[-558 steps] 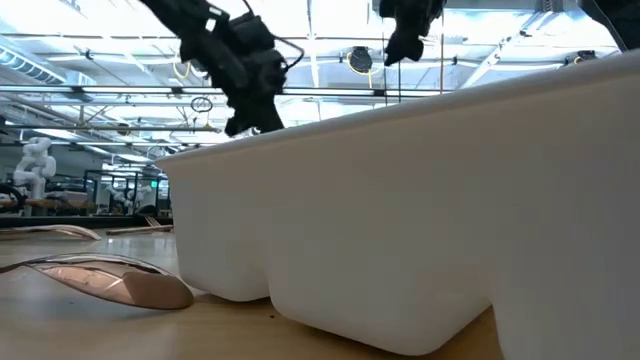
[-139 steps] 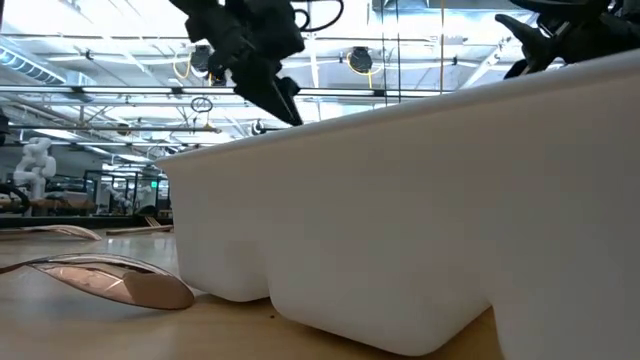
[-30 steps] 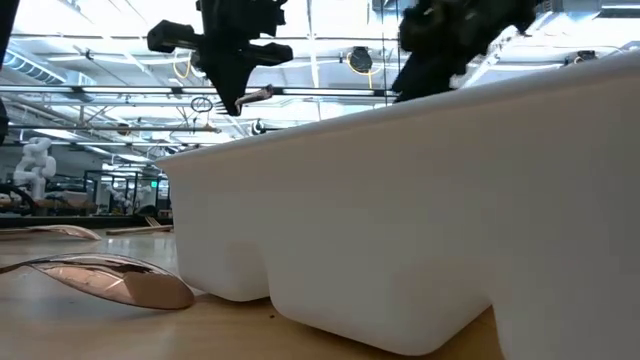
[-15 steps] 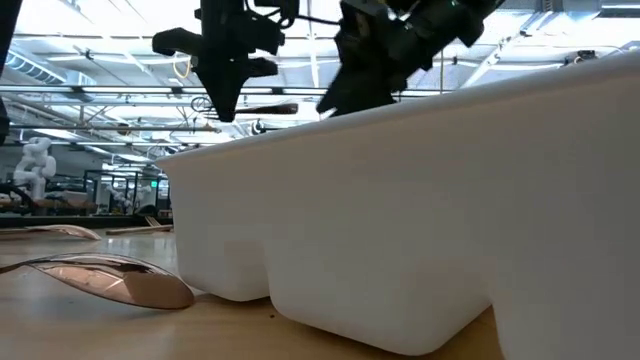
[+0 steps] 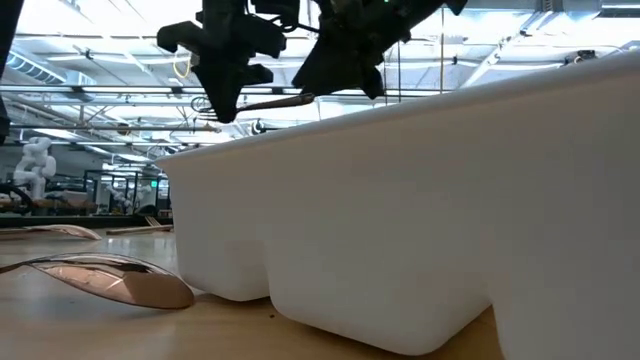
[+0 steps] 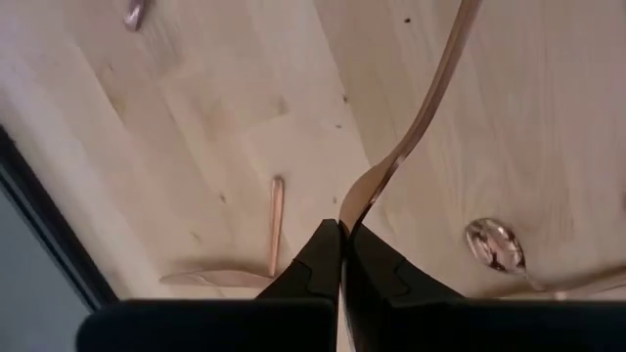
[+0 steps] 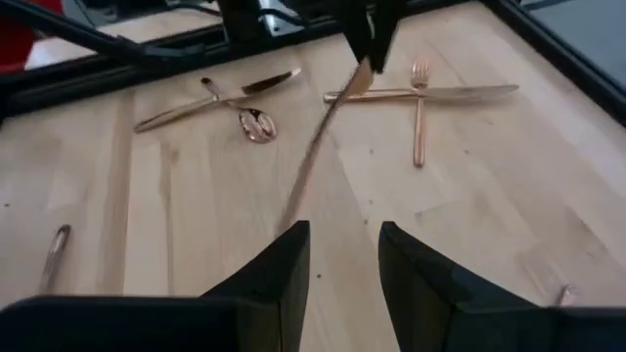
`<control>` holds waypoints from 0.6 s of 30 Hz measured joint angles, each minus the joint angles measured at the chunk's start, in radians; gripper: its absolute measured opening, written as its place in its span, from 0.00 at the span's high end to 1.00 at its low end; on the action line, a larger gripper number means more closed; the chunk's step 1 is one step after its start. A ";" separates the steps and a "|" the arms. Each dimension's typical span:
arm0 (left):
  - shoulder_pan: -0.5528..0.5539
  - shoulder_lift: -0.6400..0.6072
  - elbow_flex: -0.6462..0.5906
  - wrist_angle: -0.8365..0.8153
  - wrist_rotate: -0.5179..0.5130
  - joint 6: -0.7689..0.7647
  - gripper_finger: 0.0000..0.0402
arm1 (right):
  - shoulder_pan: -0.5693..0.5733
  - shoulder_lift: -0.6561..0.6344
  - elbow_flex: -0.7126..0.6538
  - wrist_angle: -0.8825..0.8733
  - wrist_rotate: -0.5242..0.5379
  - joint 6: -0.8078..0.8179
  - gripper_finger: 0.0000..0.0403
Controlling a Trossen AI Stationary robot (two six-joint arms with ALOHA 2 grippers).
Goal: Sort silverware
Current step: Put the gold fork into the silverware tray
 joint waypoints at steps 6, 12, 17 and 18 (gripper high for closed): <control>0.000 0.007 -0.004 0.006 0.019 -0.021 0.98 | 0.013 0.067 0.098 -0.132 0.046 -0.011 0.72; 0.000 0.009 -0.004 0.061 0.019 -0.063 0.98 | 0.013 0.119 0.168 -0.175 0.048 -0.033 0.72; 0.002 0.009 -0.005 0.074 0.011 -0.065 0.98 | 0.013 0.128 0.176 -0.200 0.047 -0.017 0.72; 0.004 0.010 -0.005 0.081 0.010 -0.065 0.98 | 0.013 0.128 0.176 -0.203 0.047 -0.018 0.72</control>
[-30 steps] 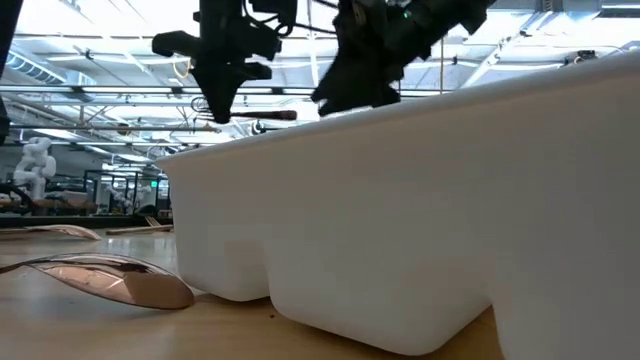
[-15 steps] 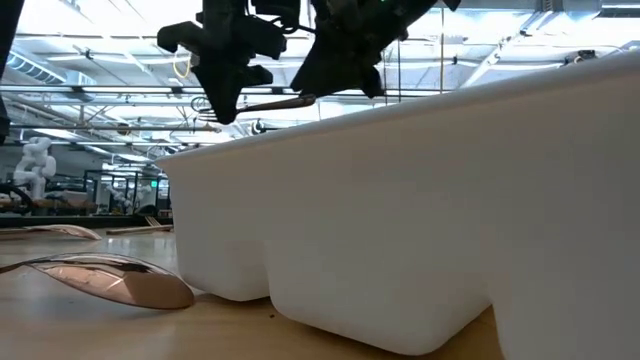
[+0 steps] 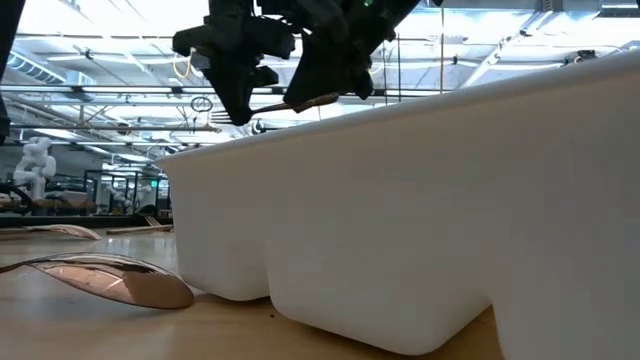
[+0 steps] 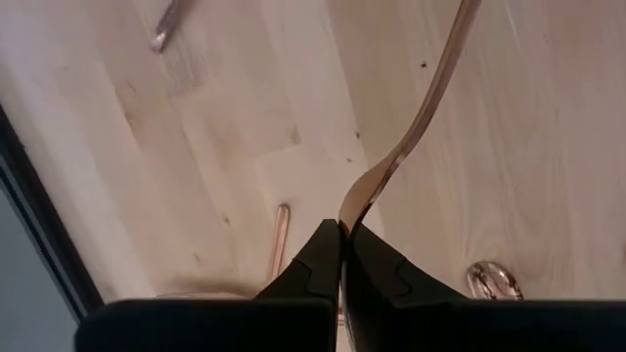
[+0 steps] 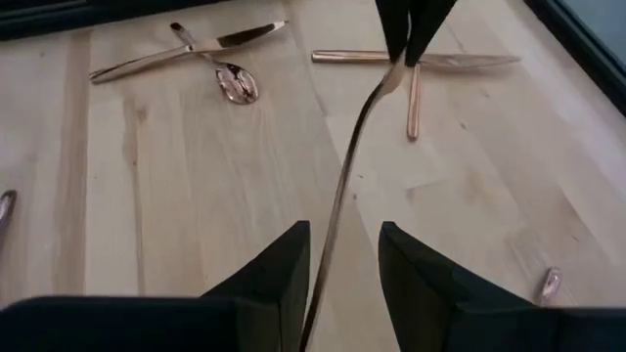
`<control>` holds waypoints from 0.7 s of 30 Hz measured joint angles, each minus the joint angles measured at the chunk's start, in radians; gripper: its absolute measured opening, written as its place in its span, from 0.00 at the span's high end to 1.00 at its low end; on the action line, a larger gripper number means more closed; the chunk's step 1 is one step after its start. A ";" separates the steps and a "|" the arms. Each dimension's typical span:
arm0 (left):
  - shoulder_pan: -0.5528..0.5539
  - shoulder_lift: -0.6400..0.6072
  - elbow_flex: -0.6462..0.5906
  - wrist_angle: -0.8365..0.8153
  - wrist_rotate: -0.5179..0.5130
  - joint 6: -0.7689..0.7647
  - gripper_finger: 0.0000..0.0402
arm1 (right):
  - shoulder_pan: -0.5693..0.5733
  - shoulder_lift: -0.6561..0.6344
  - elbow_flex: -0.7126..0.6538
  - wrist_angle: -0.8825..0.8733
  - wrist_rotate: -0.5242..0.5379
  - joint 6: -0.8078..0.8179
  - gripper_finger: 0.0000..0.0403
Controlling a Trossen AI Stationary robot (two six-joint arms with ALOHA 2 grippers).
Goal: Sort silverware
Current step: Put the gold fork into the silverware tray
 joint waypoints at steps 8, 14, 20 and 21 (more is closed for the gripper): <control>-0.001 0.016 0.000 0.061 0.001 -0.001 0.98 | -0.001 0.015 0.001 -0.124 0.000 0.000 0.78; 0.000 0.034 0.000 0.056 0.005 -0.005 0.97 | -0.002 0.018 0.000 -0.130 0.004 -0.005 0.97; -0.001 0.048 0.000 0.080 0.002 0.015 0.97 | -0.010 0.018 -0.001 -0.152 -0.028 0.009 0.99; -0.001 0.048 0.000 0.094 -0.003 0.020 0.97 | -0.012 0.017 -0.001 -0.155 -0.038 0.022 0.99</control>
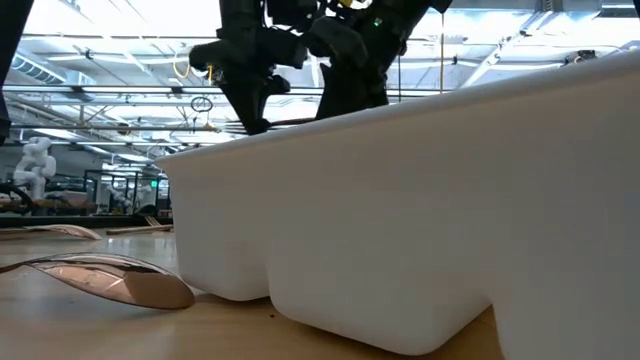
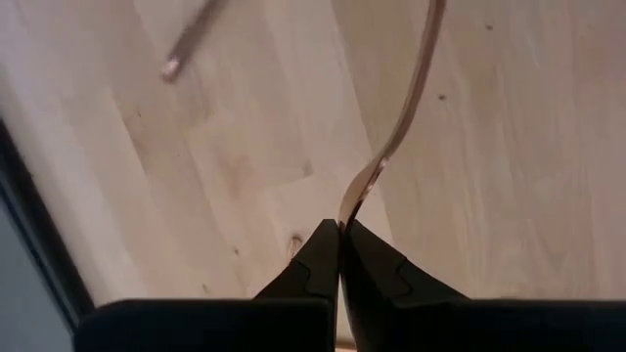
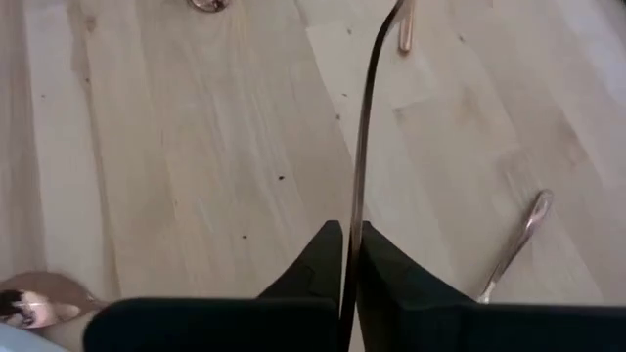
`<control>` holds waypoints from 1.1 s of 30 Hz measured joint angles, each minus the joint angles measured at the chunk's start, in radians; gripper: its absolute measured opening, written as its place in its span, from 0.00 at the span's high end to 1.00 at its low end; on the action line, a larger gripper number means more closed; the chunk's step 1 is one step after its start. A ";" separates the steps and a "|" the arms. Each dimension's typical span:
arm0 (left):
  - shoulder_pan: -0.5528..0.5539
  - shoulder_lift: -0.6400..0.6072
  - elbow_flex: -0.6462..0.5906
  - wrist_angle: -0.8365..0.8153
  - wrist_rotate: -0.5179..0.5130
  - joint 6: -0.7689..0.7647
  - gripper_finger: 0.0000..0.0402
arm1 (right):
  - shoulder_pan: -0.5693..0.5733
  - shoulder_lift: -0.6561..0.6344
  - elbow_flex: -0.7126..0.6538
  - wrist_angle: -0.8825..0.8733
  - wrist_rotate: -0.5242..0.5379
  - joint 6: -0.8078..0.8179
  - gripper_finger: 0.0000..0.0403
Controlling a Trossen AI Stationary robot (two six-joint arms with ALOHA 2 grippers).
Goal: Sort silverware
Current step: Put the gold fork into the silverware tray
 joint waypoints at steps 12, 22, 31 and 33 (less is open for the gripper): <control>0.035 -0.020 0.011 0.022 -0.063 0.041 0.86 | -0.004 -0.006 -0.035 0.056 -0.004 0.117 1.00; 0.036 -0.025 0.012 0.015 -0.135 0.037 0.85 | 0.007 -0.006 -0.050 0.143 0.008 0.202 1.00; 0.032 -0.025 0.014 -0.071 -0.080 0.164 0.85 | 0.016 -0.002 -0.050 0.116 0.034 0.220 1.00; 0.028 -0.025 0.013 -0.076 -0.075 0.174 0.85 | 0.016 -0.002 -0.050 0.112 0.033 0.219 1.00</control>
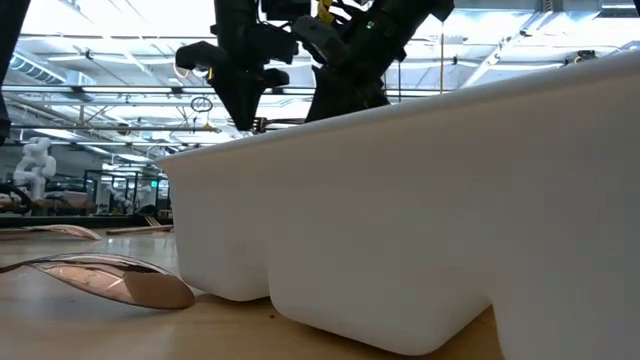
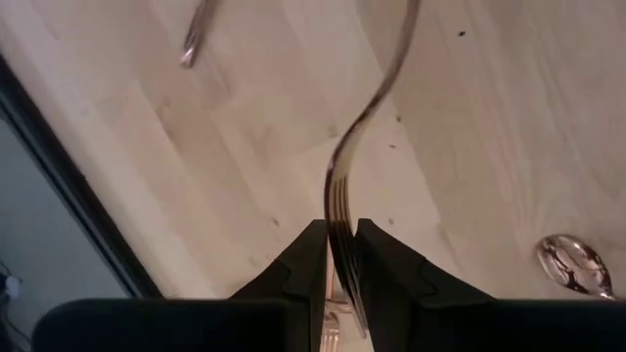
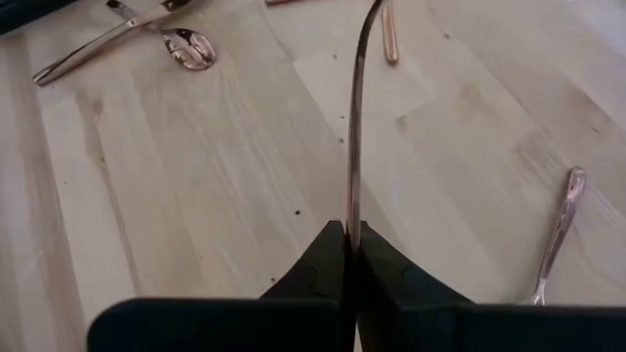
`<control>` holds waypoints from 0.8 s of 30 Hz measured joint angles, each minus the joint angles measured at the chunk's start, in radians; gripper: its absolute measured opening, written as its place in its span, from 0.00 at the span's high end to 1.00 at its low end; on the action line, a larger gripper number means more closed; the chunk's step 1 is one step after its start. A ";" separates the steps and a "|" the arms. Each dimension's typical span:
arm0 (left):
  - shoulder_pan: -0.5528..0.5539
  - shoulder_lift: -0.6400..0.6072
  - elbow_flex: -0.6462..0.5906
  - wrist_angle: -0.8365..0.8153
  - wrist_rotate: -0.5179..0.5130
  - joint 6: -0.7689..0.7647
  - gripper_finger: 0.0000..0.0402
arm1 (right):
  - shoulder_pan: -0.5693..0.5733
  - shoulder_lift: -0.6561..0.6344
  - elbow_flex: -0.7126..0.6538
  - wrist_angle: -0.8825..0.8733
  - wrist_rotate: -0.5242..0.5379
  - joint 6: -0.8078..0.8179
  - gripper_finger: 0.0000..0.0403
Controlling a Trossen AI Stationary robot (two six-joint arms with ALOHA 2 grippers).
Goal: Sort silverware
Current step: Put the gold fork into the silverware tray
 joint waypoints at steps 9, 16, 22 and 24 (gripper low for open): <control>-0.002 0.000 0.000 -0.011 -0.126 0.027 0.85 | 0.021 0.001 -0.165 0.188 -0.008 0.125 1.00; -0.002 -0.009 0.000 0.117 -0.227 0.013 0.85 | 0.073 0.001 -0.299 0.387 0.004 0.288 1.00; 0.031 -0.079 0.000 0.278 -0.204 -0.072 0.85 | 0.134 0.000 -0.337 0.559 0.141 0.392 1.00; 0.059 -0.117 0.000 0.348 -0.174 -0.123 0.85 | 0.160 0.000 -0.361 0.628 0.236 0.438 1.00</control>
